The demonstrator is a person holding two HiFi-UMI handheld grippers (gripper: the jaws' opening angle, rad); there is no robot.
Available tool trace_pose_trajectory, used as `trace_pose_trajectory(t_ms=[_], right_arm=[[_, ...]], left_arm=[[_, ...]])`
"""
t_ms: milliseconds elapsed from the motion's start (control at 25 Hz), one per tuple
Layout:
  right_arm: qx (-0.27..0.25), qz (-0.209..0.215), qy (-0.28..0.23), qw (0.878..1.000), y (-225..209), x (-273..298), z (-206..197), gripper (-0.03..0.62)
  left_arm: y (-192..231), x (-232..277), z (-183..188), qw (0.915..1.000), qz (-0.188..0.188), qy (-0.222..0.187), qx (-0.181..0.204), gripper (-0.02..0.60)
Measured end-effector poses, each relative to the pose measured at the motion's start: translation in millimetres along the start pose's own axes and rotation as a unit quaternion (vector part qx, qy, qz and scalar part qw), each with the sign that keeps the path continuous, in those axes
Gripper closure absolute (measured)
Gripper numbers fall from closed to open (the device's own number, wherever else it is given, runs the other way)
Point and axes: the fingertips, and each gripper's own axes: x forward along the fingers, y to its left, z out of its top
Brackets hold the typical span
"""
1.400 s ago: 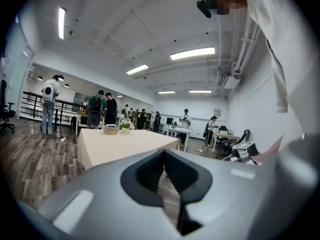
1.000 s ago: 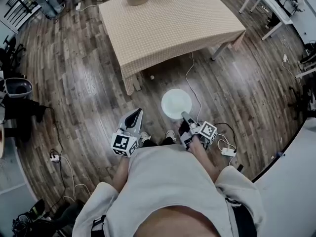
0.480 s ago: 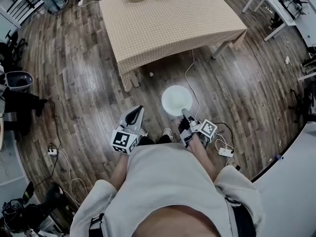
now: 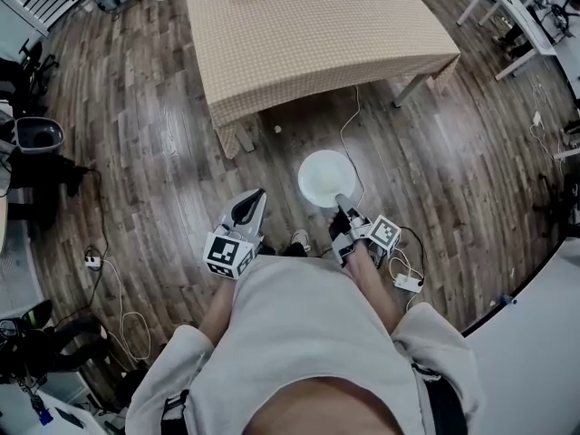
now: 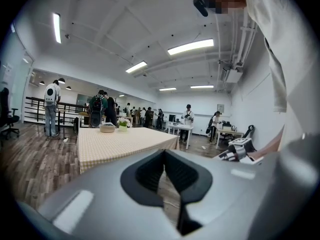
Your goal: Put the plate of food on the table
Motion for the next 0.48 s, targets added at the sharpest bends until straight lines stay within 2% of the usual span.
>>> trace_pose_trajectory(t_ms=[200,480], right_arm=[[0.008,0.003,-0.007,1.0,-3.2,-2.3,19.9,0.583],[0.013,0.004,-0.022,1.0,-7.6,4.1,45.3,0.582]], left_arm=[[-6.1,12.2,0.4,1.0,0.005,0.003,0.0,0.571],[-5.6,50.1,1.5,0.9999,-0.012,0.001,0.0,0.571]])
